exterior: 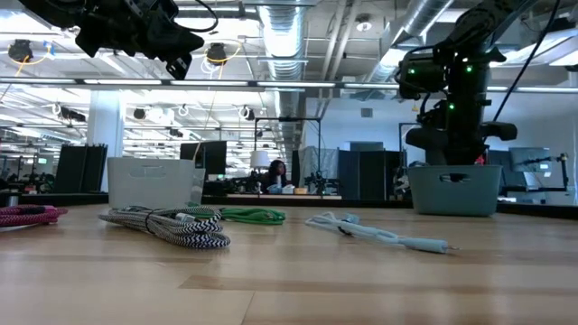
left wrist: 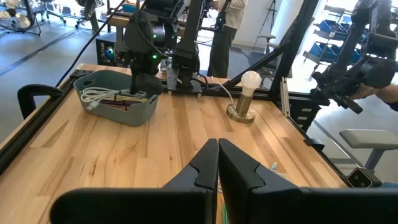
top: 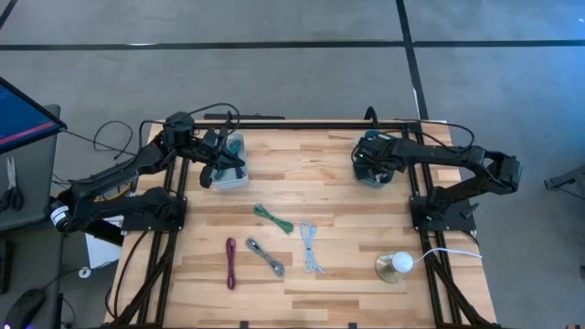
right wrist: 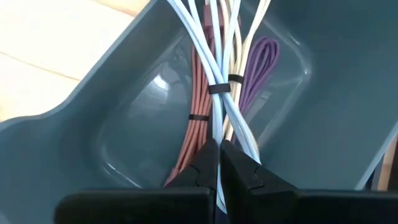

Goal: Pick & Place USB Port
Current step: Put the blue USB cable into the blue bin, then put the pink patterned USB cable into the gray bin

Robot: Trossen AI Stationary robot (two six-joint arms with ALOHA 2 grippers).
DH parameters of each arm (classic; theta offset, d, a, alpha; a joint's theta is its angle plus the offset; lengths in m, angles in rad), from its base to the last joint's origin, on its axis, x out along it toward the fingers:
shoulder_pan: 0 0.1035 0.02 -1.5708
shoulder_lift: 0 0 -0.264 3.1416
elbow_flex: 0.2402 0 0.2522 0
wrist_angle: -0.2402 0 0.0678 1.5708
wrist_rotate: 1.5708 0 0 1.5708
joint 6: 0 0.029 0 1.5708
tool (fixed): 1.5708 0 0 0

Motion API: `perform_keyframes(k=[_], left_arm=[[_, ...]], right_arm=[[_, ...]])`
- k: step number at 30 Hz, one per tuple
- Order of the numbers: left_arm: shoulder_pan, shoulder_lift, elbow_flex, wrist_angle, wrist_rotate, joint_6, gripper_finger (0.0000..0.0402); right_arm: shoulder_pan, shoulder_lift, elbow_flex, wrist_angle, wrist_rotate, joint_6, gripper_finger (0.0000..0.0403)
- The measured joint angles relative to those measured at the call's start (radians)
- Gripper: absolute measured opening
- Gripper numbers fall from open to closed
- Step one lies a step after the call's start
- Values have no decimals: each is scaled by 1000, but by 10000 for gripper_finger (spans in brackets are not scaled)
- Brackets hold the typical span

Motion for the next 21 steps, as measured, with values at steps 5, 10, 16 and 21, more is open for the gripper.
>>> perform_keyframes(k=[5, 10, 16, 21], left_arm=[[0, 0, 0, 0, 0, 0, 11], [0, 0, 0, -1, 0, 0, 11], [0, 0, 0, -1, 0, 0, 11], [0, 0, 0, -2, 0, 0, 11]], right_arm=[[-6, 0, 0, -2, -5, 0, 26], [1, 0, 0, -7, -7, -4, 72], [42, 0, 9, 0, -9, -93, 116], [124, 0, 58, 2, -34, -153, 126]])
